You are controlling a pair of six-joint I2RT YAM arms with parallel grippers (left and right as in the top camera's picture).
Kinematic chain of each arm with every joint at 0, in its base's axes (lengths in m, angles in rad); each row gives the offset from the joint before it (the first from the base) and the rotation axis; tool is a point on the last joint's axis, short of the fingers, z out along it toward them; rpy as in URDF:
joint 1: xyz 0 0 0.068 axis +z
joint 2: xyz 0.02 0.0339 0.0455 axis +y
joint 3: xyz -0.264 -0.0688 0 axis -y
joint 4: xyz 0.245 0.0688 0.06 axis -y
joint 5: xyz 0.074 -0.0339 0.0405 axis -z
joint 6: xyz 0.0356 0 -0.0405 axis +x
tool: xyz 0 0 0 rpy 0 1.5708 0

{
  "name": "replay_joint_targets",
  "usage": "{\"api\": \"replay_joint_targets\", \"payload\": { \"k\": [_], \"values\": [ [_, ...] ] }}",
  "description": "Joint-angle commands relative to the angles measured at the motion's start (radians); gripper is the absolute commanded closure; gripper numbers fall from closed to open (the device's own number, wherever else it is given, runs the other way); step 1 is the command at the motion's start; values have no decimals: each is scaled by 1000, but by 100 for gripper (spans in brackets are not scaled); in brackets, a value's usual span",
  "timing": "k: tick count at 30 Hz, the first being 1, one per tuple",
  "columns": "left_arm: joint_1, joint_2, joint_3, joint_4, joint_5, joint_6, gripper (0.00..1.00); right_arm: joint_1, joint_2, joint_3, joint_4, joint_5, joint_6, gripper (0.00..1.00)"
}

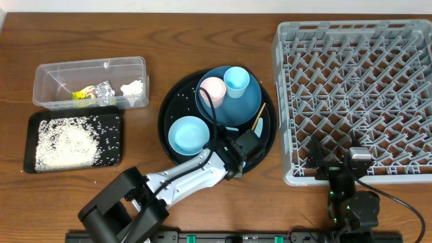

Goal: Sort waste into correct bins and load items into the dishwasher rack
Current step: 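Lower the left gripper and grasp the dried mushroom, then carry the mushroom left and drop it onto the black flat tray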

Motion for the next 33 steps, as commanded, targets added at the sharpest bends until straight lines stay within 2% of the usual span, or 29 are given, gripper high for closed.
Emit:
{"api": "replay_joint_targets", "payload": {
  "k": [1,10,25,30,33],
  "values": [
    [-1,17,11,-6,-27,-6,45,-1,2,-2,-2,7,-13,1],
    [-1,-11,11,-29,-27,-6,53,-1,2,-2,-2,7,-13,1],
    [4,-249,11,-104,-32,2,54,-1,2,-2,-2,7,-13,1],
    [82,-332,12,-166,-90,3,54,-1,2,-2,-2,7,-13,1],
    [177,-389,12,-187,-95,50,54,-1,2,-2,-2,7,-13,1]
  ]
}}
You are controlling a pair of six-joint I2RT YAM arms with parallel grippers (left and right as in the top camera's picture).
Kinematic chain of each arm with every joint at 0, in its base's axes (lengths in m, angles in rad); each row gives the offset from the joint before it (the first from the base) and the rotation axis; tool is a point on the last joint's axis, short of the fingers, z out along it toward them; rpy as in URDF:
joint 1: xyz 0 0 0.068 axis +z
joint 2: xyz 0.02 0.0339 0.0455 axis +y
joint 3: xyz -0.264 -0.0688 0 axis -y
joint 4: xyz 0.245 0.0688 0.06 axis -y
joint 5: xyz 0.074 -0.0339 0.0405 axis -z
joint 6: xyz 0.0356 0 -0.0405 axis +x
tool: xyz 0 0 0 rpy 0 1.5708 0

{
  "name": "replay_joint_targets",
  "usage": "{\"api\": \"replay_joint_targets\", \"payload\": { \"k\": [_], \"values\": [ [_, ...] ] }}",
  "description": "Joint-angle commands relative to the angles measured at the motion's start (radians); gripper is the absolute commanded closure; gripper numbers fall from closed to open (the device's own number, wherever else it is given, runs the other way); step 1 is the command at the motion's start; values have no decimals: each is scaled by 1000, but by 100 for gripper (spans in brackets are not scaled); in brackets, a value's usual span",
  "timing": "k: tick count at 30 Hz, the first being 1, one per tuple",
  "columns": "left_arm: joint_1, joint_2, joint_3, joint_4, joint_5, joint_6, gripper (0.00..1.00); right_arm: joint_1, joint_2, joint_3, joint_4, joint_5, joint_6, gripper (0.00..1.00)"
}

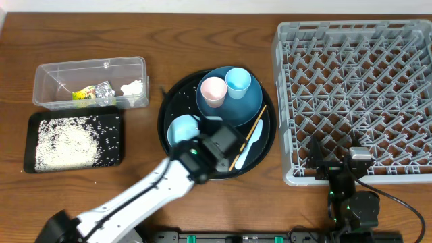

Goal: Sort waste into correct bins and load items into the dishwasher rack
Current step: 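Carry the mushroom left and drop it onto the black flat tray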

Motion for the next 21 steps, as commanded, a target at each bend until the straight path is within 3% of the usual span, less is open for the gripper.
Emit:
{"api": "replay_joint_targets", "payload": {
  "k": [1,8,21],
  "values": [
    [109,-68,11,-21,-47,54,54,-1,2,-2,-2,7,-13,1],
    [443,-163,11,-48,-47,143,54,-1,2,-2,-2,7,-13,1],
    [1044,-160,11,26,-36,167,54,-1,2,-2,-2,7,-13,1]
  ]
}}
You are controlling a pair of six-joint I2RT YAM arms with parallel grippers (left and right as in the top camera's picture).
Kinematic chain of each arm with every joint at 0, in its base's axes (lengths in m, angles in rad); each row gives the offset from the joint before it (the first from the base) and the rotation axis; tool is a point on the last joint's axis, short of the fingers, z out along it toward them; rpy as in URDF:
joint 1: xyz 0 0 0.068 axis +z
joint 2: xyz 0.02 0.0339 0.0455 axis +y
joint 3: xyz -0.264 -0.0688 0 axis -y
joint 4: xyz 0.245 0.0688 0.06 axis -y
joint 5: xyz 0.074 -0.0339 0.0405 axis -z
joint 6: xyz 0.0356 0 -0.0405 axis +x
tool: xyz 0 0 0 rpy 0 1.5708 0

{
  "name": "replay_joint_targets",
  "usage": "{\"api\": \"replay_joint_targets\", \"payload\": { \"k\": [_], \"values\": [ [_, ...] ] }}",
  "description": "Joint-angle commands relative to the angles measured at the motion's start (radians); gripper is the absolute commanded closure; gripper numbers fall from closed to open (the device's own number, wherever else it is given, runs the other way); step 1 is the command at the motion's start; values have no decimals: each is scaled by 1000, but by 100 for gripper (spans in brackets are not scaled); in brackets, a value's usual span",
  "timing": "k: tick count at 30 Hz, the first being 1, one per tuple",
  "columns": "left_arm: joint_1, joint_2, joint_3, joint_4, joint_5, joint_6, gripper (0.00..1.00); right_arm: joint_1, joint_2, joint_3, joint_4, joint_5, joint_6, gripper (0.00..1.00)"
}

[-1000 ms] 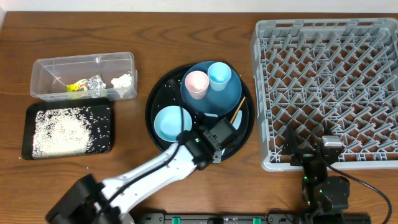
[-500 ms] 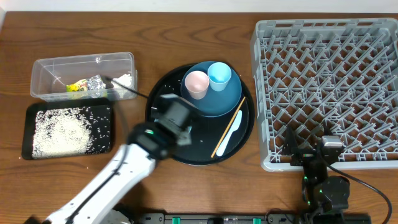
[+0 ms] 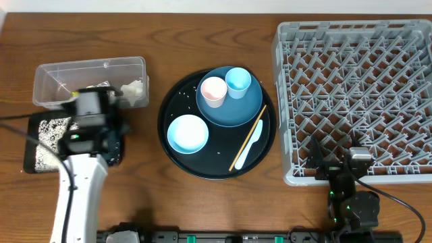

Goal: Sort waste into correct bins and load items into the dishwasher rack
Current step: 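Carry the mushroom left and drop it onto the black flat tray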

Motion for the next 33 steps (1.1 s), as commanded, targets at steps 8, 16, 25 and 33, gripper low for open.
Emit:
{"api": "replay_joint_targets", "payload": {
  "k": [8,16,25,33],
  "values": [
    [281,129,10,27,0,15,54,-1,2,-2,-2,7,-13,1],
    [324,298,11,77,32,16,53,-1,2,-2,-2,7,-13,1],
    [324,252,12,108,33,16,3,-1,2,-2,-2,7,-13,1],
    [324,81,12,87,225,16,3,-1,2,-2,-2,7,-13,1]
  ]
}}
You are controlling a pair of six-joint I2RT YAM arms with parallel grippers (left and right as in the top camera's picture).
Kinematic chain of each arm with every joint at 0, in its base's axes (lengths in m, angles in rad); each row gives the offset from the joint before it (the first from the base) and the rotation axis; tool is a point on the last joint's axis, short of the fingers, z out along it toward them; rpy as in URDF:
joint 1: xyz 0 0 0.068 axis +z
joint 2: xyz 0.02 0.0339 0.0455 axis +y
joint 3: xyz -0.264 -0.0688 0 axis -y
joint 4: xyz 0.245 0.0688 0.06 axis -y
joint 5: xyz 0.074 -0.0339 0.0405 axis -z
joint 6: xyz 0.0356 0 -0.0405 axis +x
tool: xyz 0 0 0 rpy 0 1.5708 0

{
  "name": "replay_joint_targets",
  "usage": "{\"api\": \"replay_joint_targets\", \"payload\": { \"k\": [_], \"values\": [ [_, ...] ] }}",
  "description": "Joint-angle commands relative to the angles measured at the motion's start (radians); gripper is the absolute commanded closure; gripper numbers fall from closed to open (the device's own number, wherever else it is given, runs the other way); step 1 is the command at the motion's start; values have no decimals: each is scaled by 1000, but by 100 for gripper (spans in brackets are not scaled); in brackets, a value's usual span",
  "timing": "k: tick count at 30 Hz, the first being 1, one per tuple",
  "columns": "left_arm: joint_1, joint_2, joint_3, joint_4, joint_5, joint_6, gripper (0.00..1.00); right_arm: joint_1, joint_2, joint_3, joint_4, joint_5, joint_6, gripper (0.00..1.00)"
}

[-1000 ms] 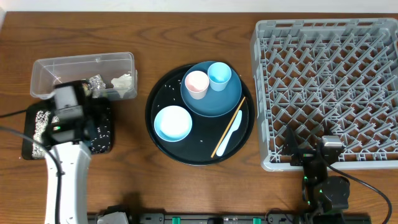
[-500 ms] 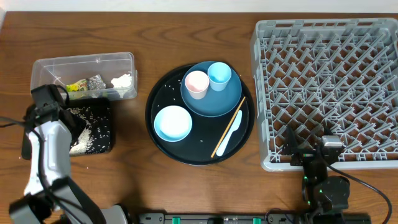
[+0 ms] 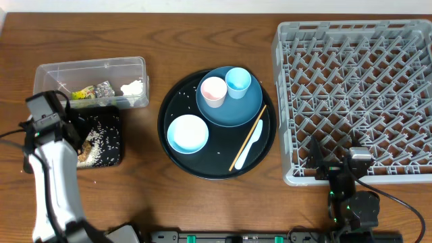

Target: Sort waste into correct bins and load items into the dishwasher rack

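A round black tray [image 3: 170,101] holds a blue plate [image 3: 233,111] with a pink cup [image 3: 214,91] and a blue cup [image 3: 237,82] standing on it. Beside the plate are a light blue bowl [image 3: 187,133], a wooden chopstick [image 3: 248,137] and a pale spoon [image 3: 250,145]; stray rice grains dot the tray. My left gripper [image 3: 52,120] hovers at the left end of the black rice tray [image 3: 101,138], its fingers hidden under the wrist. The right gripper [image 3: 322,162] rests at the front edge of the grey dishwasher rack [image 3: 358,94].
A clear plastic bin [image 3: 91,71] behind the rice tray contains a yellow wrapper, a foil scrap and a crumpled tissue. The left arm runs from the table's front edge up over the rice tray's left half. Nothing stands in the rack.
My left arm has shifted further left and slightly toward the front, from the middle of the rice tray to its left end. The dishes and right arm are unchanged.
My left gripper was first at the front right of the round tray by the spoon and chopstick. Then it was over the bowl's right side, then over the rice tray, and now at that tray's left end. No dish has moved.
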Motion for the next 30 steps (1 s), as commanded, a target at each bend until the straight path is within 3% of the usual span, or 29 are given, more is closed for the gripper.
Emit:
{"api": "replay_joint_targets", "payload": {
  "k": [1,7,12,30],
  "values": [
    [6,-102,12,-15,177,8,3,-1,2,-2,-2,8,-13,1],
    [-3,-233,12,-101,465,8,2,-1,2,-2,-2,8,-13,1],
    [-52,-275,12,-209,599,11,1,-1,2,-2,-2,8,-13,1],
    [-533,-263,11,-280,595,64,0,-1,2,-2,-2,8,-13,1]
  ]
}}
